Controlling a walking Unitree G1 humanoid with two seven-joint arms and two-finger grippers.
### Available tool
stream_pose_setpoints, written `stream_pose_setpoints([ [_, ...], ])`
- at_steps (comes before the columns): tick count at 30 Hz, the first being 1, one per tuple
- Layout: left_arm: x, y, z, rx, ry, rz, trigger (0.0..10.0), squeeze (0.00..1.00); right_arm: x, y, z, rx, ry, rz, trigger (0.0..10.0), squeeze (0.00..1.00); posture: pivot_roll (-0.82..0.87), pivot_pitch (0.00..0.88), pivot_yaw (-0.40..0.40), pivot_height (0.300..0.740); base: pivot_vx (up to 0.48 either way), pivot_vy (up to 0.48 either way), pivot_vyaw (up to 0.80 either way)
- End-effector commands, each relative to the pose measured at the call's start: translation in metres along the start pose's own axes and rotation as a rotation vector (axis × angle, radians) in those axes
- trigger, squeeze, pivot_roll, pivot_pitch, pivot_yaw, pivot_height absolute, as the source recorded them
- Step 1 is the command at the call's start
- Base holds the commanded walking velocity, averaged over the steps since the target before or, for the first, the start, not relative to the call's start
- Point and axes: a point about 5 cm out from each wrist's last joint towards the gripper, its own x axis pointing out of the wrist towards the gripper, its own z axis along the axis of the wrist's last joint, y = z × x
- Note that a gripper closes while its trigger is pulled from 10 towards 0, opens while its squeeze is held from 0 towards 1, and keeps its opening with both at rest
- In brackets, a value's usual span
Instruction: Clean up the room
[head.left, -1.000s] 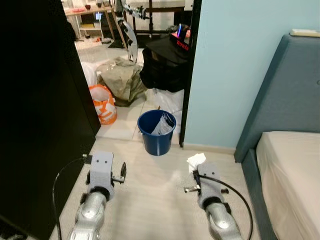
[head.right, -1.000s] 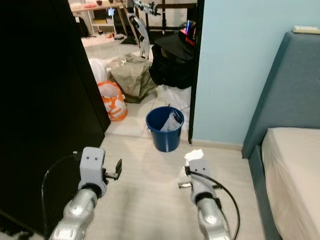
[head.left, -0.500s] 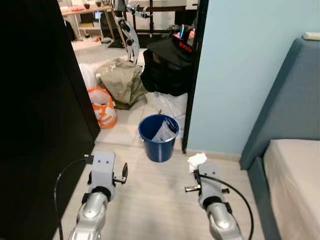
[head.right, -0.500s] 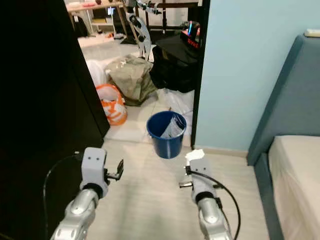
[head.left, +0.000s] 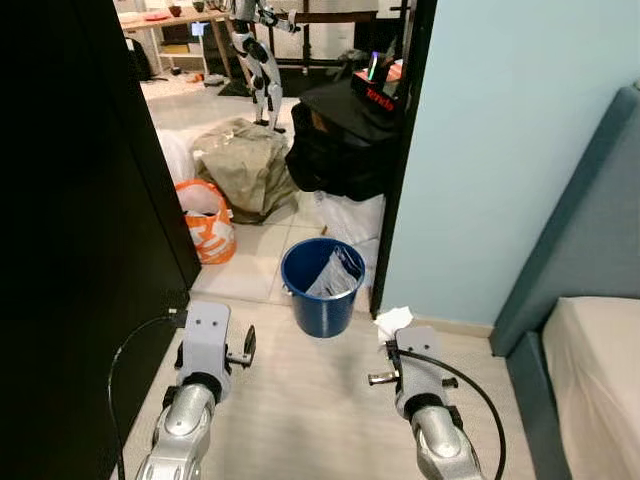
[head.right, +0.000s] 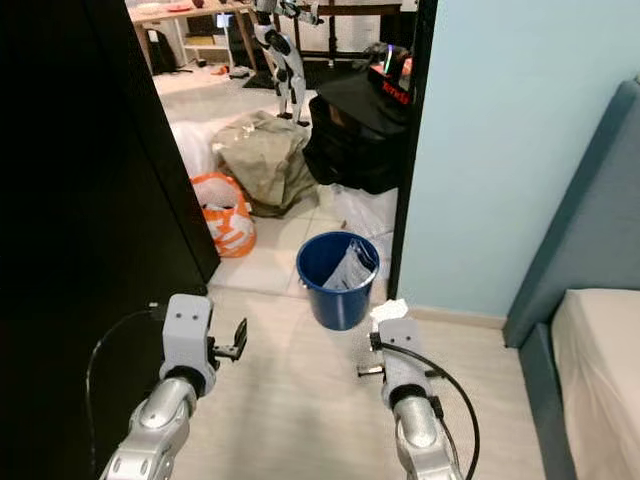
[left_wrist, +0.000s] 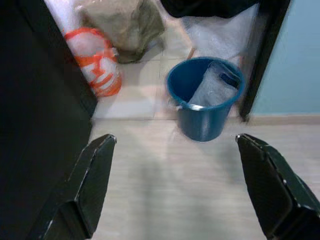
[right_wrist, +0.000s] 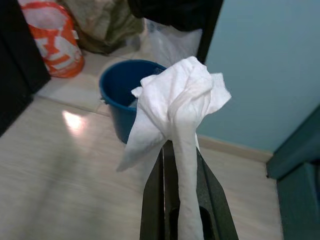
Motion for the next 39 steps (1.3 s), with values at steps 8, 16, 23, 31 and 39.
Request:
stream_pose_setpoints([
  [8,-0.0037,0.0032,-0.0084,-0.008,0.031,0.020,10.0,0.00,-0.0005,-0.0008,-0.0025,-0.009,0.011,0.005,10.0,0.00,-0.05,0.122,0.021,0.726,0.330,0.000,0.00],
  [16,-0.0065,-0.0008,-0.0121,-0.032,0.033,0.050,10.0,0.00,0.0068,-0.0076,0.0033,-0.042,0.000,0.027,10.0,0.00,-0.05,0.112,-0.019,0.726,0.330,0.000,0.00],
  [23,-0.0065,0.0016,-0.0123,-0.029,0.032,0.055,10.0,0.00,0.0072,-0.0047,0.0029,-0.042,0.001,0.033,10.0,0.00,-0.04,0.107,-0.018,0.726,0.329,0.000,0.00],
  [31,-0.0068,0.0044,-0.0114,-0.020,0.029,0.051,10.0,0.00,0.0057,-0.0020,-0.0004,-0.028,0.020,0.032,10.0,0.00,-0.04,0.104,-0.008,0.726,0.327,0.000,-0.50],
  [39,-0.0062,0.0032,-0.0109,-0.017,0.028,0.042,10.0,0.00,0.0042,-0.0024,-0.0015,-0.027,0.016,0.029,10.0,0.00,-0.04,0.095,-0.004,0.726,0.320,0.000,-0.50],
])
